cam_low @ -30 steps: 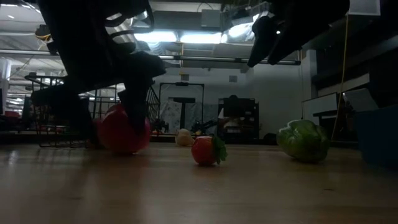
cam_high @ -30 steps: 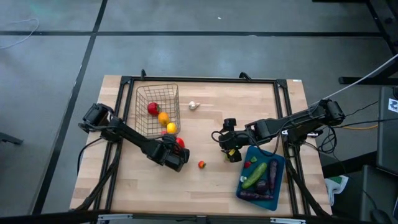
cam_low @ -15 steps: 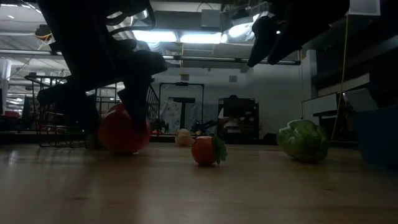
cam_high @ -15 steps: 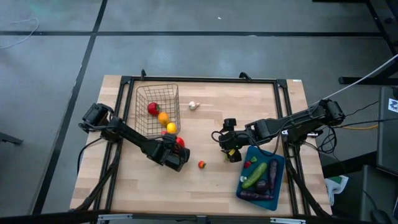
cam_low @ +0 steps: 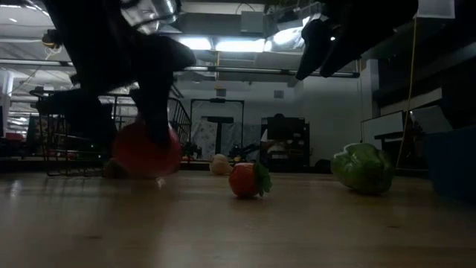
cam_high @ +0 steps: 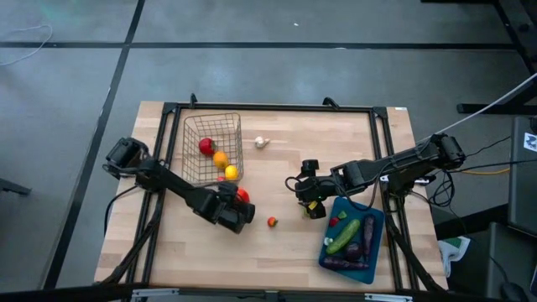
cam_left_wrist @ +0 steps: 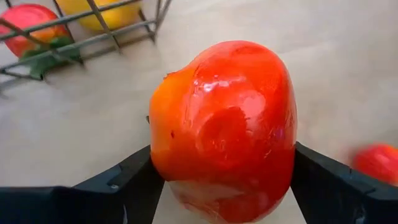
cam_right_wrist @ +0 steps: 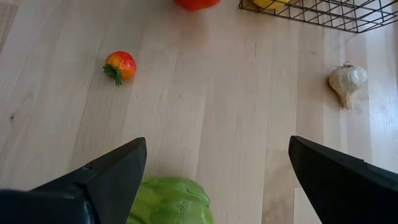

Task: Sort produce into baskets
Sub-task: Put the orange persimmon into the wire basket

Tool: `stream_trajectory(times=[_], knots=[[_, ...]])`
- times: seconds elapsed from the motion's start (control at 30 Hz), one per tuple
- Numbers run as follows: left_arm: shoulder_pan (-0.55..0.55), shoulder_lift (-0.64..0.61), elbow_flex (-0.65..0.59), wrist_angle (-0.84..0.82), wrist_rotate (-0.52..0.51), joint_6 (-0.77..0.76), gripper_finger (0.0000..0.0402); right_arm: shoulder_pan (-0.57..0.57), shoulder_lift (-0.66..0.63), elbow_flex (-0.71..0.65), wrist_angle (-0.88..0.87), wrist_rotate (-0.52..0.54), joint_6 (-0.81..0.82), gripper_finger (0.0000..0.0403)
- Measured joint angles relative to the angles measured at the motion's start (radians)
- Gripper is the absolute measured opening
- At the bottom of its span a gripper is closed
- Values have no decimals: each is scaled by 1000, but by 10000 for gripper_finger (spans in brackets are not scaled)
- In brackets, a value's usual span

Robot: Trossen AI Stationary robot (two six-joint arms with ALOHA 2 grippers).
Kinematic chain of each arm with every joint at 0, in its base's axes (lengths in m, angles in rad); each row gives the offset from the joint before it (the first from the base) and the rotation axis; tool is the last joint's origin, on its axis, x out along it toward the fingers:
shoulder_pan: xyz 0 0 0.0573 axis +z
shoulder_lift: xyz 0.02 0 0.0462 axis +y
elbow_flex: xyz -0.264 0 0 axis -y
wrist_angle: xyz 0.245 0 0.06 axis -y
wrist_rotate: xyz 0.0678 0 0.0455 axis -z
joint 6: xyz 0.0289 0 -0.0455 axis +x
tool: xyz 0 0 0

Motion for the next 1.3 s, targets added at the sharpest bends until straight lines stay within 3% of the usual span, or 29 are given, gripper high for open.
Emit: stream_trajectory(times=[0.47,0.73,0.93,1.17,1.3], knots=[[-37,-372,0,17,7,74,296,0,0,0,2,0,0,388],[9,-552,1,-3,-100,213,296,0,0,0,29,0,0,388],[100,-599,2,-160,-134,291,296,0,0,0,38,0,0,388],[234,-589,1,-436,-132,296,296,0,0,0,38,0,0,388],[292,-589,-8,-505,-126,301,296,0,0,0,41,0,0,388]])
